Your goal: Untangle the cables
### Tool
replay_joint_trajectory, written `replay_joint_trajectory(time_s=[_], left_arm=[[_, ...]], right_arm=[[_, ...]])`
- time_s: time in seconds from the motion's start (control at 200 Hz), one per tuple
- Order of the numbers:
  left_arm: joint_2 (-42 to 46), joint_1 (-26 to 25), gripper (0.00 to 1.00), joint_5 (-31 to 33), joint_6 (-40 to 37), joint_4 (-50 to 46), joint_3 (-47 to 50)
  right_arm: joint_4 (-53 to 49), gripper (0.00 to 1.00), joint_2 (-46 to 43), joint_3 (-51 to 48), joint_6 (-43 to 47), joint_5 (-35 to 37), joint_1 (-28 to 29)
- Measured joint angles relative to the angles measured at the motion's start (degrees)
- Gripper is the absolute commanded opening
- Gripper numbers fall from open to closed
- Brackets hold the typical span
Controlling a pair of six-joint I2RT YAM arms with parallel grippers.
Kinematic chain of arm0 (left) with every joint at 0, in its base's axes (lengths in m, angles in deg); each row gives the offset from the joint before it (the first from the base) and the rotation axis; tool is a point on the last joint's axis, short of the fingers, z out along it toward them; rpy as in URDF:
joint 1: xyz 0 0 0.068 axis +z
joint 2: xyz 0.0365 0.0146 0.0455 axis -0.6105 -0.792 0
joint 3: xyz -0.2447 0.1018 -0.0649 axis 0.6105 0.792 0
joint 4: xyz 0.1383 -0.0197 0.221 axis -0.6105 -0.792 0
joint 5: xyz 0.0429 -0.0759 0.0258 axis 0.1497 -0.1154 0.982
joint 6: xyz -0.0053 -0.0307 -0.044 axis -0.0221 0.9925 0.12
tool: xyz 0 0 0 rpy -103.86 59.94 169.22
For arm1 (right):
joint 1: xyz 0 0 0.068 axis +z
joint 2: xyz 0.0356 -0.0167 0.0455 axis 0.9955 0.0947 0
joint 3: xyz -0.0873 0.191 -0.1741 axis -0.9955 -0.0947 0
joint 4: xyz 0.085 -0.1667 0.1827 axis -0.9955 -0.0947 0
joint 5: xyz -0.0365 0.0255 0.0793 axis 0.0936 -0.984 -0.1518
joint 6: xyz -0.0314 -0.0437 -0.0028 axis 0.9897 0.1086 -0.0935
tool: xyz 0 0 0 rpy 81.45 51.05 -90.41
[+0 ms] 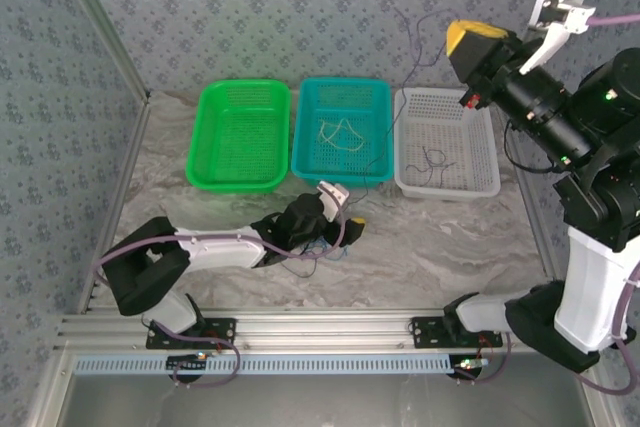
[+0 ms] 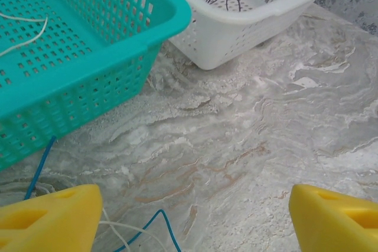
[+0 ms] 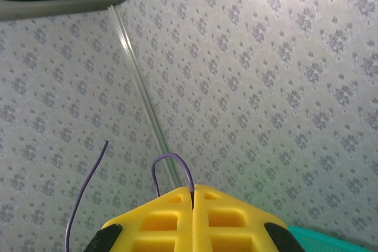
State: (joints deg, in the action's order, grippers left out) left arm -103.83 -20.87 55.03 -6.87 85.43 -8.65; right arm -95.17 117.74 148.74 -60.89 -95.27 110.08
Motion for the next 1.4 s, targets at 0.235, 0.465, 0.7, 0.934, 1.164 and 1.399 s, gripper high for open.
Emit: replay_joint_trajectory(time_s=[0.235,0.465,0.7,0.934,1.164,1.399], left_arm=[[-1.44,0.0,0.74,2.4,0.09,0.15,0.92],[-3.56,0.0,0.69,5.92,0.02,-1.18,3.04],[-5.03,0.28,0.64,8.92,0.22,-2.49,4.44],[-5.01,1.95,0.69,9.77,1.09,-3.04,6.78],[-2.8,1.75,0.92,8.83,0.17,-5.07,6.45],[7.26,-1.05,0.99,5.84,-3.04,-4.39,6.47]], right_arm=[[-0.17,0.0,2.34,9.05,-1.55,-0.09,-1.07],[3.1,0.0,-0.52,9.01,-1.9,1.73,-1.18],[5.29,0.0,-3.34,9.03,-1.38,4.81,-0.85],[5.68,0.0,-5.11,9.03,1.38,8.26,2.89],[5.84,0.0,-5.16,8.81,4.96,11.91,9.16],[6.08,0.0,-7.06,3.26,7.48,15.04,12.76]])
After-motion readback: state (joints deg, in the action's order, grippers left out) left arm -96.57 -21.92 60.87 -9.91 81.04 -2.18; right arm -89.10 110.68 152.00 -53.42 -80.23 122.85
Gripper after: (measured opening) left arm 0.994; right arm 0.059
